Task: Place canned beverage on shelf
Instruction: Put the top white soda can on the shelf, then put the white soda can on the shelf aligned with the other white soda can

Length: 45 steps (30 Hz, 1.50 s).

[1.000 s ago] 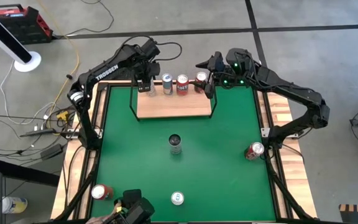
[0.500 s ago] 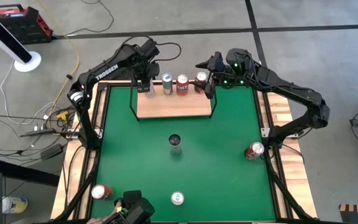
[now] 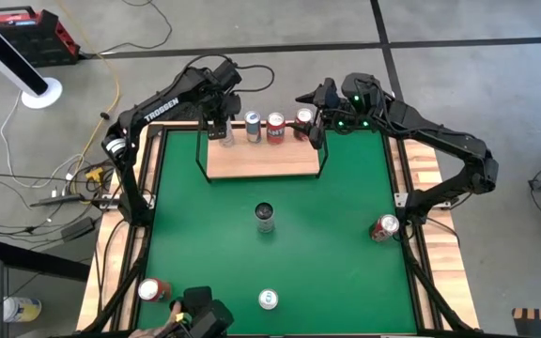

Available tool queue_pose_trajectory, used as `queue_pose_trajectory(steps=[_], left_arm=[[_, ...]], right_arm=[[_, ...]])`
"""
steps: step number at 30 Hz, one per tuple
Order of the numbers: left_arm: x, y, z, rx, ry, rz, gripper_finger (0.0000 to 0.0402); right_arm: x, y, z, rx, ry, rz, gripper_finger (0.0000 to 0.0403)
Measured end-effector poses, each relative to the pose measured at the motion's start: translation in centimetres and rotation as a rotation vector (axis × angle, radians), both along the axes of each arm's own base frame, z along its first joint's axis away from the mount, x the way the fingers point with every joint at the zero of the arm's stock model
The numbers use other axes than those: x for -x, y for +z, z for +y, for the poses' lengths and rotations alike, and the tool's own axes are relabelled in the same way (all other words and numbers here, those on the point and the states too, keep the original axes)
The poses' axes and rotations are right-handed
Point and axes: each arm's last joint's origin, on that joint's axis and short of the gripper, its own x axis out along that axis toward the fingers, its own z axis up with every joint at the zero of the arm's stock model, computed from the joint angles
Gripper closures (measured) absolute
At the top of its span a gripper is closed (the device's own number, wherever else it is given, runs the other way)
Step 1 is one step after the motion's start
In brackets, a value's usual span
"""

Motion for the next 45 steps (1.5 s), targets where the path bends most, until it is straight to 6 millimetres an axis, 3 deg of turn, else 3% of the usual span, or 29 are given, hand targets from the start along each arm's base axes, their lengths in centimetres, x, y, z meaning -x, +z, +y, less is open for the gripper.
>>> queue_pose_trajectory(steps=[22,37,45], left_arm=[[-0.8,0.4,-1.0,-0.033,0.006,0.017,0.0104],[-0.1,6.5,-1.8,-0.085,0.055,-0.135,0.0104],[-0.3,10.0,-4.1,0.036,0.066,-0.355,0.0109]], right_arm=[[0.0,0.0,0.0,0.000,0.000,-0.001,0.0012],[0.0,0.0,0.0,-0.001,0.000,0.000,0.0012],[-0.4,0.0,0.9,-0.015,0.081,-0.006,0.0012]])
